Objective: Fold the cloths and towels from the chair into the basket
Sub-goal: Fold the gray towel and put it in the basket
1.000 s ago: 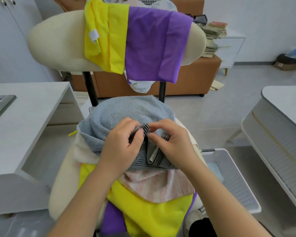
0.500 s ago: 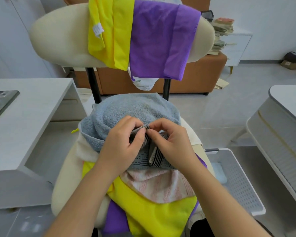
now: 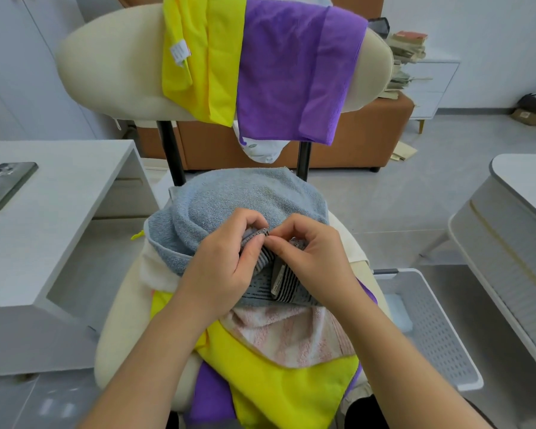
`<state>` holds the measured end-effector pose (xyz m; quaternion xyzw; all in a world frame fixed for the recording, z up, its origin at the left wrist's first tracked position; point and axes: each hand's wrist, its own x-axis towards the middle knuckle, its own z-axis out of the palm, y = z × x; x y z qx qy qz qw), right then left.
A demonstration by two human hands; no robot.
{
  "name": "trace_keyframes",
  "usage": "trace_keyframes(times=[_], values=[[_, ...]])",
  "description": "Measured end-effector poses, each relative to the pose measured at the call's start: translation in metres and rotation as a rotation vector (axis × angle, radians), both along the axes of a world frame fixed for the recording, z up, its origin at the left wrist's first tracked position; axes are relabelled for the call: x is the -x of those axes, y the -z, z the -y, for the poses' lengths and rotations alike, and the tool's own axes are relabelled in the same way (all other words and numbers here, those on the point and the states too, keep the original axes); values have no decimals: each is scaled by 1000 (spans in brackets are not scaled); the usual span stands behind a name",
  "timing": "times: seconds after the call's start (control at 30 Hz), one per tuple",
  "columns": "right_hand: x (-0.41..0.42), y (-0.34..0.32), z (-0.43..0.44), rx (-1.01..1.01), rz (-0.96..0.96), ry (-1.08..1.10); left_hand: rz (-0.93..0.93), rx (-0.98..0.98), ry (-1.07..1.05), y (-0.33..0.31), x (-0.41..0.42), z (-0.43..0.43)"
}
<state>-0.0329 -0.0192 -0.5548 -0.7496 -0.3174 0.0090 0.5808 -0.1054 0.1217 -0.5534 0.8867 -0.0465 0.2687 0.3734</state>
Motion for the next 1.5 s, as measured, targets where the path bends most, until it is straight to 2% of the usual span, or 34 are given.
trace_keyframes(times=[0.13,0.2,0.33,0.47,0.6,0.73,0.9,1.03,1.13,1.3,1.5], values=[[1,-2,2,31,53,21,-53,16,-10,2,-1,-1],[0,-4,5,94,116,35,-43,-38,-38,3,-3,-3],[-12,3,16,260,165,124,-28,-128,-85,6,-4,-4],[-20,14,27,556,234,267,-43,-197,-142,12,-3,-1],[-19,26,36,652,320,264,-24,-259,-194,9,-3,7],[-13,31,43,594,369,150,-33,-268,-201,8,-4,10],[-11,30,57,505,306,-13,-64,-290,-154,12,-6,8],[-15,33,65,522,209,-89,-82,-311,-120,11,-6,7],[-22,29,74,416,80,-61,-95,-302,-67,9,-6,2],[-33,9,105,153,-151,32,-71,-109,-101,-15,11,-14],[-41,-32,134,79,-107,200,-116,-55,-254,-71,43,-57]])
